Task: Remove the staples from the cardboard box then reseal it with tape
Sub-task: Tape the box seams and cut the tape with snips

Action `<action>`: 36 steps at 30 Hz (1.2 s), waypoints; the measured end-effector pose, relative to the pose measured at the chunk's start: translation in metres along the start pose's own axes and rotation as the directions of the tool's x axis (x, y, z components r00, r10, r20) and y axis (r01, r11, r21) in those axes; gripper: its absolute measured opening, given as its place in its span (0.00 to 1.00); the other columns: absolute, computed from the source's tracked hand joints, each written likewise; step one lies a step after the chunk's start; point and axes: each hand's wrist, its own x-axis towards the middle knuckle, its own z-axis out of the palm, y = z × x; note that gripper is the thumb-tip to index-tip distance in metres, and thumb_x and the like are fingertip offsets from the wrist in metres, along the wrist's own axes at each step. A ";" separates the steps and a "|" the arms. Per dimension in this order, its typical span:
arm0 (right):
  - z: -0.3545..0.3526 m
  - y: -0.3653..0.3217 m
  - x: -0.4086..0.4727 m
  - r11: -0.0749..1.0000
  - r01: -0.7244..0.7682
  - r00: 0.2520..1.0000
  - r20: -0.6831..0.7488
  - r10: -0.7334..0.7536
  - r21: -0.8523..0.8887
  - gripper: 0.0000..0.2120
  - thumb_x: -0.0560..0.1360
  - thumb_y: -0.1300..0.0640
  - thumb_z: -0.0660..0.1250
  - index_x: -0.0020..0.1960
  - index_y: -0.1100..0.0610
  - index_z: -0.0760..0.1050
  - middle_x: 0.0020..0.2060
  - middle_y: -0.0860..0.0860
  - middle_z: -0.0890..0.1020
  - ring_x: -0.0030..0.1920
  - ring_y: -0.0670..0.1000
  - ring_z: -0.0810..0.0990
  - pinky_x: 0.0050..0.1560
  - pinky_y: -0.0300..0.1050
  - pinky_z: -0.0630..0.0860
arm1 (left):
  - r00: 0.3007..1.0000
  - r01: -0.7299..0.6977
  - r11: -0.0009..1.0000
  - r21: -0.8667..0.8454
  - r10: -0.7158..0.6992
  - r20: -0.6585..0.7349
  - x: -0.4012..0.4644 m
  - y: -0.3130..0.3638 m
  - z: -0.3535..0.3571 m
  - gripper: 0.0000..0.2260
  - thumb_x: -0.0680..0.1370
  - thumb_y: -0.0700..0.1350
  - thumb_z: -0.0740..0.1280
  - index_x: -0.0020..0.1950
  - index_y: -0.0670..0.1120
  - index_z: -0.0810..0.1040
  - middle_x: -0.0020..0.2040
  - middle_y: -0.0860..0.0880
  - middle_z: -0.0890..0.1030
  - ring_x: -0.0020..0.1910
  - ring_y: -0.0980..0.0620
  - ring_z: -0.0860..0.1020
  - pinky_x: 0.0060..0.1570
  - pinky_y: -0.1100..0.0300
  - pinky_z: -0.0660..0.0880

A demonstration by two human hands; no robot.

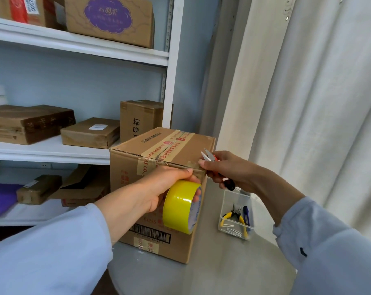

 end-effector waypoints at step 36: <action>-0.007 -0.018 -0.017 0.947 -0.320 0.941 0.117 0.317 0.013 0.12 0.77 0.53 0.65 0.52 0.62 0.80 0.30 0.48 0.74 0.24 0.43 0.66 0.18 0.31 0.56 | 1.000 -0.019 0.999 0.027 0.019 -0.001 -0.005 0.003 -0.002 0.05 0.77 0.39 0.67 0.42 0.41 0.81 0.27 0.44 0.81 0.22 0.54 0.78 0.23 0.66 0.74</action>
